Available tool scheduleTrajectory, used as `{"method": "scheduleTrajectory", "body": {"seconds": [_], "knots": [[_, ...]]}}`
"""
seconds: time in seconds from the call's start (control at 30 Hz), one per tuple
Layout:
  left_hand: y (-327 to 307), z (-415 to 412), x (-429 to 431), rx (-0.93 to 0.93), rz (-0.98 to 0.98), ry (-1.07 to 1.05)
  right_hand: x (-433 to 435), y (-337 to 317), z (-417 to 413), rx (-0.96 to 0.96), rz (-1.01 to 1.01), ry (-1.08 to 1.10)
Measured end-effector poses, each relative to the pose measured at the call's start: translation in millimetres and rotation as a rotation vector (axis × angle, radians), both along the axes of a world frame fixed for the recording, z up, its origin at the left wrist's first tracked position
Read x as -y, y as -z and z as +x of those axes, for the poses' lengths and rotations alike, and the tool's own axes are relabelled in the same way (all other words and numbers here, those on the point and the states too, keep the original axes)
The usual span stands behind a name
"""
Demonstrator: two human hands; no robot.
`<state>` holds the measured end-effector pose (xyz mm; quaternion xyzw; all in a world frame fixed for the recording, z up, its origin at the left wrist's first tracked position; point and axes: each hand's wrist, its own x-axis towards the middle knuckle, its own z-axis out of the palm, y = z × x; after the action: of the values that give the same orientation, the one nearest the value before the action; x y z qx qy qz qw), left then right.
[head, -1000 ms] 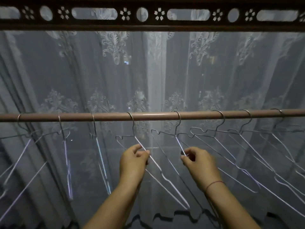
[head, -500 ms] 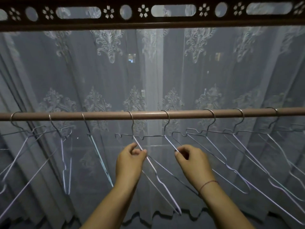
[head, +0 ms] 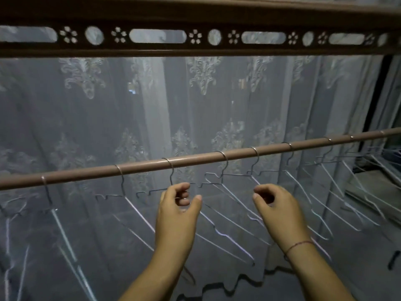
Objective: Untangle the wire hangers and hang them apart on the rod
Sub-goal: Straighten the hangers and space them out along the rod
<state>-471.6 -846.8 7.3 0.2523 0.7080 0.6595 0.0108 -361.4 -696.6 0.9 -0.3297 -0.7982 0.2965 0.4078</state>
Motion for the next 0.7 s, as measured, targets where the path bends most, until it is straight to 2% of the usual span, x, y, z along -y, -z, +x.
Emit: {"method": "scheduleTrajectory", "body": {"seconds": [0.2, 0.33, 0.6, 0.7], "knots": [[2, 34, -69, 0.063, -0.003, 0.122, -61, 5, 34, 0.017, 0.031, 0.089], [8, 54, -121, 0.168, -0.012, 0.108, -107, 13, 47, 0.164, 0.055, 0.124], [28, 79, -183, 0.365, -0.042, 0.013, -165, 23, 58, 0.228, -0.062, -0.141], [30, 85, -195, 0.382, -0.051, -0.029, -176, 24, 58, 0.242, -0.095, -0.204]]}}
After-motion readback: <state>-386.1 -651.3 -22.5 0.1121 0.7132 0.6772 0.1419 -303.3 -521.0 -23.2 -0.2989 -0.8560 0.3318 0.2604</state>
